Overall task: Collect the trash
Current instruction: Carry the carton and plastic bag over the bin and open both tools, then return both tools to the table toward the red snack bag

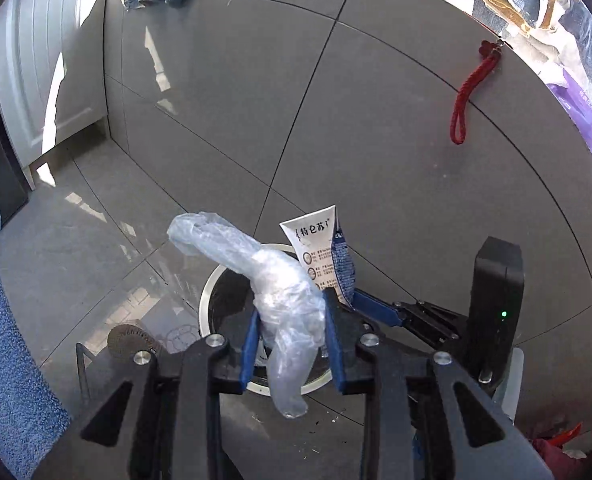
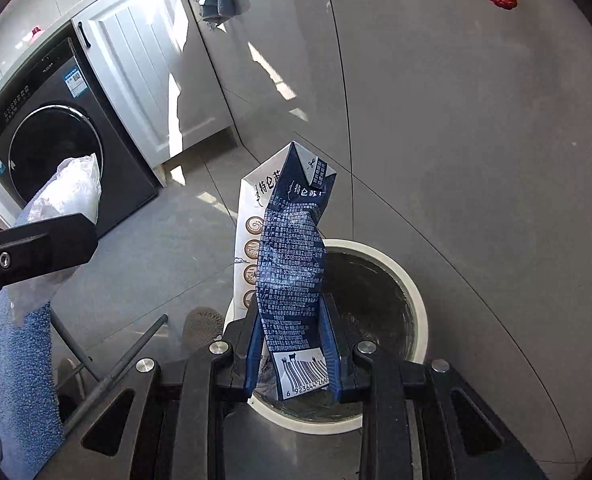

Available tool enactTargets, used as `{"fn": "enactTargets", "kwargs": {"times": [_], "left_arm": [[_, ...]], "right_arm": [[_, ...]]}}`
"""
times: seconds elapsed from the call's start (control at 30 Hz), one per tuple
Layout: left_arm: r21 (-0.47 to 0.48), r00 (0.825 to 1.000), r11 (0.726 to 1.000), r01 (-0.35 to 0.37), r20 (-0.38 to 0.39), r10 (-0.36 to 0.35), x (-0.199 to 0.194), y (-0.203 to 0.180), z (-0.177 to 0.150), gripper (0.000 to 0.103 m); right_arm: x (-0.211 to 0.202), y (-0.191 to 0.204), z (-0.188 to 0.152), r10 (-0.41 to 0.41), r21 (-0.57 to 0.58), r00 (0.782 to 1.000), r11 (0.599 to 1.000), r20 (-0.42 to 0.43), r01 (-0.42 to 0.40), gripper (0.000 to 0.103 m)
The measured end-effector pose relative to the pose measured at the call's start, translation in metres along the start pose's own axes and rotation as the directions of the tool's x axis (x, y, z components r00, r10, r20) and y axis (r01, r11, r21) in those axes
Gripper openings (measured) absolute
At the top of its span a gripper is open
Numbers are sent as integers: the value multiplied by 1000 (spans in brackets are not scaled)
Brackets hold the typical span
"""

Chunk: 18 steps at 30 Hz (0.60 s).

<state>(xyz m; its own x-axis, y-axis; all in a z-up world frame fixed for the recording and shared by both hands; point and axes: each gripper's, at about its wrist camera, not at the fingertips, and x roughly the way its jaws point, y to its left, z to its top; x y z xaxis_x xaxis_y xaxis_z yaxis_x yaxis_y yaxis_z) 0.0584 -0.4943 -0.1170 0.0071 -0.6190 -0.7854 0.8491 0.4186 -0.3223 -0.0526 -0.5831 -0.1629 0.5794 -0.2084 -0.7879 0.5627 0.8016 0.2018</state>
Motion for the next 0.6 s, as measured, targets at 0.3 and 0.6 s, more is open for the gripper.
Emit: {"fn": "enactTargets", "kwargs": {"times": [0.3, 0.6], "left_arm": [[-58, 995, 994, 94, -29, -96, 36, -1, 17, 46], [-63, 999, 998, 26, 42, -24, -18, 3, 5, 52]], "right_arm": [[27, -18, -4, -69, 26, 997, 997, -29, 69, 34], [-3, -13, -8, -99, -6, 995, 995, 11, 99, 40]]}}
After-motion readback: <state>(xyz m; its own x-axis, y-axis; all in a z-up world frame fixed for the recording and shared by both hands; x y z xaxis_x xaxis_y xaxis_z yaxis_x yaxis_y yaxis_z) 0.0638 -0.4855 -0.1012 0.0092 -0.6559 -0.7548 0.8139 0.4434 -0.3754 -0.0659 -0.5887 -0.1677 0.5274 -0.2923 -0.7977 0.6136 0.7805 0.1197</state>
